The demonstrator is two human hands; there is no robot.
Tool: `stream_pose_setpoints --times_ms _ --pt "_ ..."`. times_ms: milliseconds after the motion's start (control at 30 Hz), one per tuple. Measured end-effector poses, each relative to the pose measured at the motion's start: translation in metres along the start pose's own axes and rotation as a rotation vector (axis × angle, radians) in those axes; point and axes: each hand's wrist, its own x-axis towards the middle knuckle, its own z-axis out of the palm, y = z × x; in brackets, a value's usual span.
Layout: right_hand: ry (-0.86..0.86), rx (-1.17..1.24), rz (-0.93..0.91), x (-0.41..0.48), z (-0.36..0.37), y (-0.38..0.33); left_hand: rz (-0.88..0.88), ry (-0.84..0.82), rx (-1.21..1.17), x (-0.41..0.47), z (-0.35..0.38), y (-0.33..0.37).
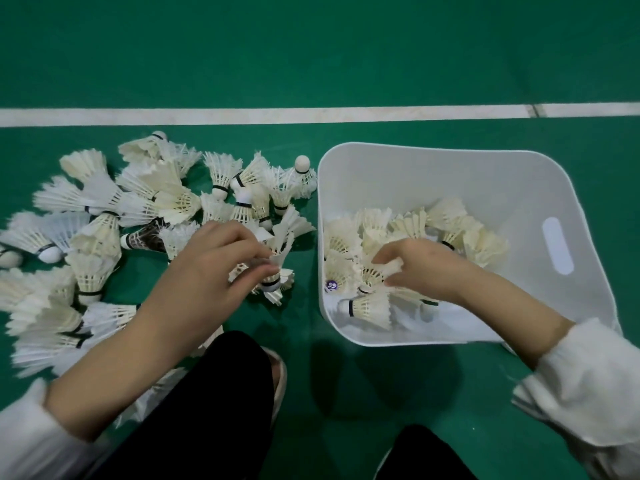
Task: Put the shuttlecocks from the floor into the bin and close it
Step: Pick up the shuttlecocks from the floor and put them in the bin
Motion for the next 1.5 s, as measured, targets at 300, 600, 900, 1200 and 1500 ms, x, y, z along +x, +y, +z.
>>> stream_pose_setpoints --times_ms 300,600,900,1200,1500 --pt "0.292 0.323 -0.591 -0.033 -0.015 -0.068 0.139 0.063 -0.100 0.007 -0.006 0.023" --pt "0.614 0.810 -0.341 -0.042 -0.055 -0.030 -0.068 0.143 -0.164 0.011 -0.014 0.009" --pt "0.316 0.311 0.384 -0.003 -0.015 0.079 -0.063 -0.404 0.154 -0.005 0.074 -0.065" --pt "0.145 0.219 0.387 0.030 0.002 0.090 -0.056 -0.403 0.240 -0.003 0.088 -0.075" --pt "0.494 0.135 0.086 -0.022 -0.057 -0.010 -0.180 -0.250 0.200 -0.008 0.080 -0.079"
